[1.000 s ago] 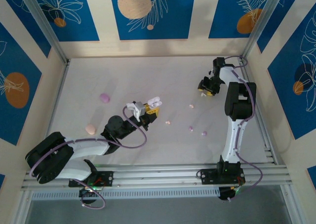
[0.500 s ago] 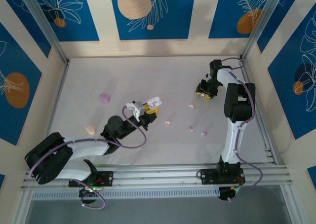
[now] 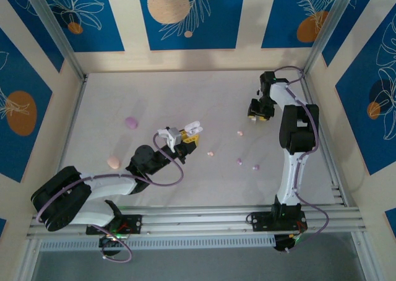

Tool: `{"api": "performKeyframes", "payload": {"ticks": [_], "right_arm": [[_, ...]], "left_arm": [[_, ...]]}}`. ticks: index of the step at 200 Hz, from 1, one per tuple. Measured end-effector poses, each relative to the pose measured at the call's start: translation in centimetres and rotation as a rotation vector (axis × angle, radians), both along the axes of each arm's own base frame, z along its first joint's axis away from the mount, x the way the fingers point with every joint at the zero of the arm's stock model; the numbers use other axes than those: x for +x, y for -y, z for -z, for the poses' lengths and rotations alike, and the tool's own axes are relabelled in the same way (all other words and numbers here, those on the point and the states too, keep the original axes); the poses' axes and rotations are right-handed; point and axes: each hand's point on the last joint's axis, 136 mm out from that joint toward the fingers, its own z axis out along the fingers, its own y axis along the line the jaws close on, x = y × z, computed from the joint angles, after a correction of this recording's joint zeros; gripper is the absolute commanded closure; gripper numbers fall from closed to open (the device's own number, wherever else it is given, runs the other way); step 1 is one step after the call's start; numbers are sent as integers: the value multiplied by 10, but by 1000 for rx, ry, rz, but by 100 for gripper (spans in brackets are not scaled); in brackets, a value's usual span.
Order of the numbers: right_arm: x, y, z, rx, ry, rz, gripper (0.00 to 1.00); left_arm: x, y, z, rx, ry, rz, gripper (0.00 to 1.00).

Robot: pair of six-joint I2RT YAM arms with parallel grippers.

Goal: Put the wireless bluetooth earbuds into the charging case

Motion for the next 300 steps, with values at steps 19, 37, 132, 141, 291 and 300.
{"api": "performKeyframes", "payload": {"ticks": [19,37,132,141,291,300], "right_arm": [[7,1,-3,-28,9,-47,55],[9,0,1,-42,-1,-94,56],[5,-8,15,-53,-56,-221,63],[5,-8,16,-53,-59,-228,64],[5,-5,19,-61,-83,-236,65],[4,-5,19,-61,-84,-236,65]], "left_arm": [[0,0,0,0,0,0,79],[0,0,0,1,-1,0,79],[0,0,2,6,-5,0,79],[0,0,2,6,-5,0,79],[-1,-1,-2,1,-1,0,79],[-1,-1,-2,0,0,0,79]]}}
